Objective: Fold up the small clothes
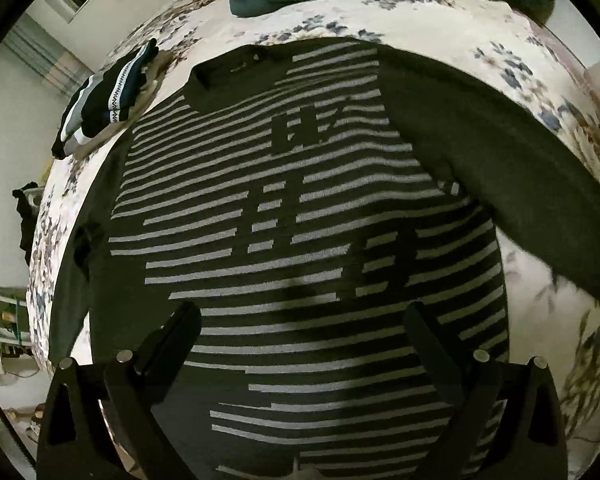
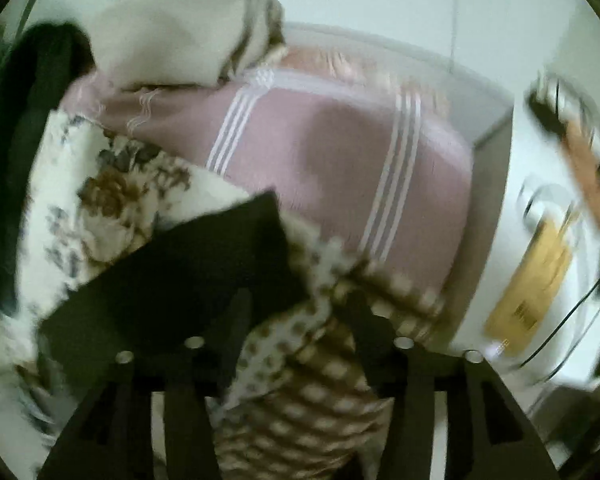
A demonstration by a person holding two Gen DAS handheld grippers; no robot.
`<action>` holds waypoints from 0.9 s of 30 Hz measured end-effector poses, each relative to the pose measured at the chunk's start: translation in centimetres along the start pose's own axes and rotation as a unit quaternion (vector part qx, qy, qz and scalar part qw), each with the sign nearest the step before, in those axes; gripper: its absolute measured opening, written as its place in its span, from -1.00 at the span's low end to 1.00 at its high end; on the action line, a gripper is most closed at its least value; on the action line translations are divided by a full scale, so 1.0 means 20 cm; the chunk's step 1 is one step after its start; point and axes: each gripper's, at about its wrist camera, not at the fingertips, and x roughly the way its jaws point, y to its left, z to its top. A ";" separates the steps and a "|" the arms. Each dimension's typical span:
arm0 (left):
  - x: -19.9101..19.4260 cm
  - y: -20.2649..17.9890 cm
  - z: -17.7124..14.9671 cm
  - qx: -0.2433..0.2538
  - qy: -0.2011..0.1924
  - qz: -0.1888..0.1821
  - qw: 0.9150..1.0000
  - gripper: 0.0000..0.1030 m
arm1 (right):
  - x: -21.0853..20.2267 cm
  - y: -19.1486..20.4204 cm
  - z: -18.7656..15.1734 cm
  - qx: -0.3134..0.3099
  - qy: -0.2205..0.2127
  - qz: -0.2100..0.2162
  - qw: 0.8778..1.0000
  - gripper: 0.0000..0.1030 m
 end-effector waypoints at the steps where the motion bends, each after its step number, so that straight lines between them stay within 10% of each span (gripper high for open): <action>1: 0.01 0.00 -0.01 0.002 0.003 0.001 1.000 1.00 | 0.05 -0.02 -0.02 0.022 0.013 0.026 0.999 0.05; 6: 0.09 0.08 -0.04 -0.007 0.025 0.011 1.000 1.00 | 0.33 -0.02 -0.04 0.109 0.033 0.126 0.985 0.05; 11: 0.15 0.24 -0.05 -0.050 0.038 0.023 0.998 1.00 | 0.45 0.03 -0.07 0.187 0.000 0.104 0.977 0.06; 13: 0.17 0.33 -0.06 -0.072 0.037 0.024 0.996 1.00 | 0.43 0.06 -0.09 0.199 -0.017 0.113 0.973 -0.29; 14: 0.17 0.35 -0.06 -0.078 0.037 0.024 0.996 1.00 | 0.42 0.08 -0.10 0.193 -0.023 0.116 0.974 -0.80; 22: 0.24 0.64 -0.16 -0.140 0.047 0.007 0.989 1.00 | 0.02 0.33 0.02 0.133 -0.131 0.121 0.975 -0.82; 27: 0.27 0.81 -0.18 -0.159 0.052 -0.001 0.986 1.00 | -0.19 0.83 -0.06 0.021 -0.145 0.129 0.981 -0.82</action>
